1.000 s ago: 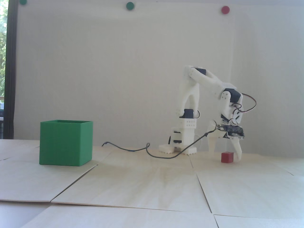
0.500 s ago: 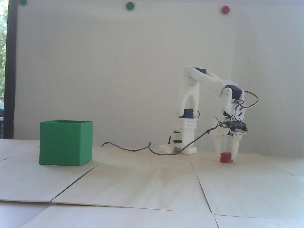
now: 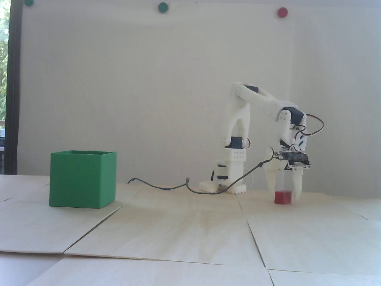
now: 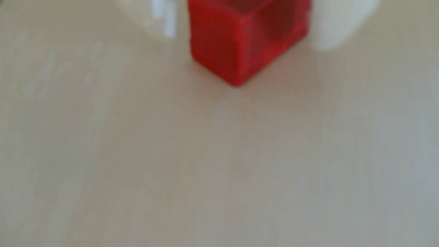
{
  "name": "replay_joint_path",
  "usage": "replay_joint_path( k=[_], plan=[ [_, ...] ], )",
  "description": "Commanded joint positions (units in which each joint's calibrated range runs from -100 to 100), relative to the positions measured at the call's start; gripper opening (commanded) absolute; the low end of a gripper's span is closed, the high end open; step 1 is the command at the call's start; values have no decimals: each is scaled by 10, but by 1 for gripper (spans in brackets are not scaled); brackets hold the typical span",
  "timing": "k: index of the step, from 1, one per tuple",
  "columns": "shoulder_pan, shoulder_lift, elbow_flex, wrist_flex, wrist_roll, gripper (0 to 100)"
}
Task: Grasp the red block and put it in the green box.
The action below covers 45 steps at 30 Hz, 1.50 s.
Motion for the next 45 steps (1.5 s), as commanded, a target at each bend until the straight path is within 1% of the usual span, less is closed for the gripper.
replay_joint_path(
  k=[1, 4, 15, 20, 25, 29, 32, 34, 38, 40, 45],
  plan=[
    [-6, -2, -39, -5, 20, 32],
    [0, -1, -39, 0, 12, 32],
    [27, -1, -14, -3, -111, 32],
    [28, -2, 10, -4, -148, 32],
    [27, -2, 6, -5, -144, 32],
    [28, -3, 9, 2, -151, 32],
    [35, -2, 13, 2, -189, 32],
    [35, -2, 13, 2, -195, 32],
    [35, -3, 14, 8, -188, 32],
    [36, -8, 14, 37, -172, 32],
    [59, -11, 15, 96, -155, 32]
  ],
)
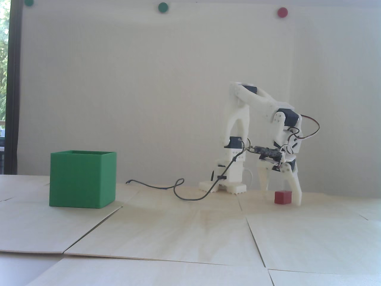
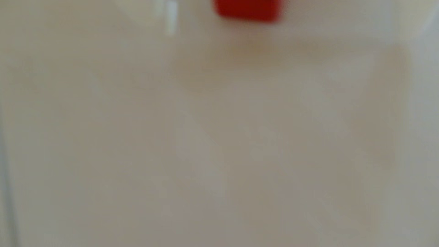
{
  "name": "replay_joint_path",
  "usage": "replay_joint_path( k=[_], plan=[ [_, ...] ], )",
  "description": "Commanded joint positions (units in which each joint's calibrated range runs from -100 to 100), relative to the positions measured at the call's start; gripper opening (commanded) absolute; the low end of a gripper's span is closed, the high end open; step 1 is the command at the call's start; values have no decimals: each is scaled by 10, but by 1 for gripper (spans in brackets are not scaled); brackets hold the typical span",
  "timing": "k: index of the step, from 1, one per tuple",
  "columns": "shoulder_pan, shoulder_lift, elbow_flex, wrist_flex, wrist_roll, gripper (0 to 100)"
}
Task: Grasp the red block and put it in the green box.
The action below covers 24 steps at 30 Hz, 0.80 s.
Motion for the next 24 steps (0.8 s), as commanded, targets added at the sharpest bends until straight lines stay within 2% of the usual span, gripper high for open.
replay_joint_path(
  k=[1, 9, 15, 20, 24],
  plan=[
    [30, -13, -1, 45, 18, 32],
    [67, -13, 26, 44, 36, 31],
    [55, -13, 25, 42, 39, 19],
    [46, -13, 13, 41, 64, 24],
    [52, -13, -72, 43, 81, 26]
  ],
)
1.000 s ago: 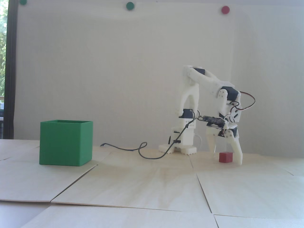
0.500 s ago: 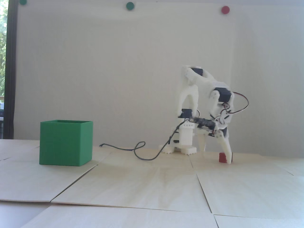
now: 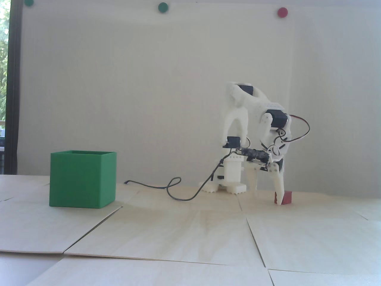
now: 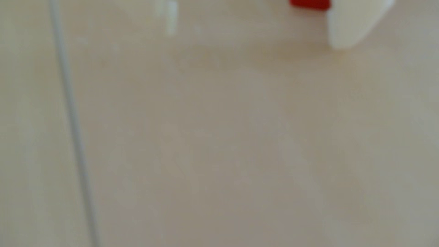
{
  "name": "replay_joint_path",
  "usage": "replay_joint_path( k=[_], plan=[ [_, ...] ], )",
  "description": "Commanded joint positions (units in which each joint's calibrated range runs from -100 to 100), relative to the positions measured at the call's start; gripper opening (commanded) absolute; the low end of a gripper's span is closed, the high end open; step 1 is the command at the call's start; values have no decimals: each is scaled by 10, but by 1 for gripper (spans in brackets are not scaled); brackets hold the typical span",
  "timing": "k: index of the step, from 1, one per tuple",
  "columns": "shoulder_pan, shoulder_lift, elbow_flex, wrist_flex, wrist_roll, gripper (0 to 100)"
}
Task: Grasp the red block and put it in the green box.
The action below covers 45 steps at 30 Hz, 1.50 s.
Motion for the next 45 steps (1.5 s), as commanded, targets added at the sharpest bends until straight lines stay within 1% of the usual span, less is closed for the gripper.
replay_joint_path(
  k=[1, 3, 6, 12, 19, 25, 37, 45],
  plan=[
    [-1, -13, -94, 5, 24, 26],
    [-1, -14, -103, 12, 31, 26],
    [7, -15, -103, 56, 45, 26],
    [23, -64, -95, 66, 47, 26],
    [19, -174, 26, 38, 47, 26],
    [25, -225, 97, 18, 47, 26],
    [32, -216, 93, 17, 47, 26],
    [49, -97, -47, 13, 48, 26]
  ],
)
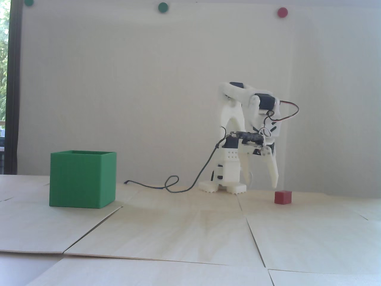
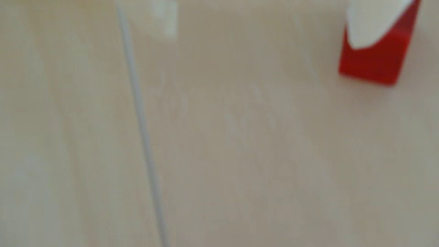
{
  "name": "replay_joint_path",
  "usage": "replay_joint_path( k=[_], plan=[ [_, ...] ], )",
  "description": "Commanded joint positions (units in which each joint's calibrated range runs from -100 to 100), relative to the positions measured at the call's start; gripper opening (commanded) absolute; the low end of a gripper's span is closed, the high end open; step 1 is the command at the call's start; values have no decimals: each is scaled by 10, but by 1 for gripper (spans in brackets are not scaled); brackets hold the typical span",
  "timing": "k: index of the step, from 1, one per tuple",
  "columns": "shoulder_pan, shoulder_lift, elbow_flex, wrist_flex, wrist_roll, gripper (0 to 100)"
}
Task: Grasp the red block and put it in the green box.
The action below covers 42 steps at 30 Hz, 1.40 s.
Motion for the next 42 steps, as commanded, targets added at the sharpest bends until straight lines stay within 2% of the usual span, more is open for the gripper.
replay_joint_path(
  k=[1, 7, 15, 19, 32, 42],
  plan=[
    [16, 53, -101, 0, 3, 26],
    [50, 38, -103, 1, 19, 26],
    [198, 8, -87, 16, 63, 26],
    [218, 5, -86, 16, 76, 26],
    [-22, -1, -83, 19, 78, 26],
    [-44, 44, -80, 20, 134, 26]
  ],
)
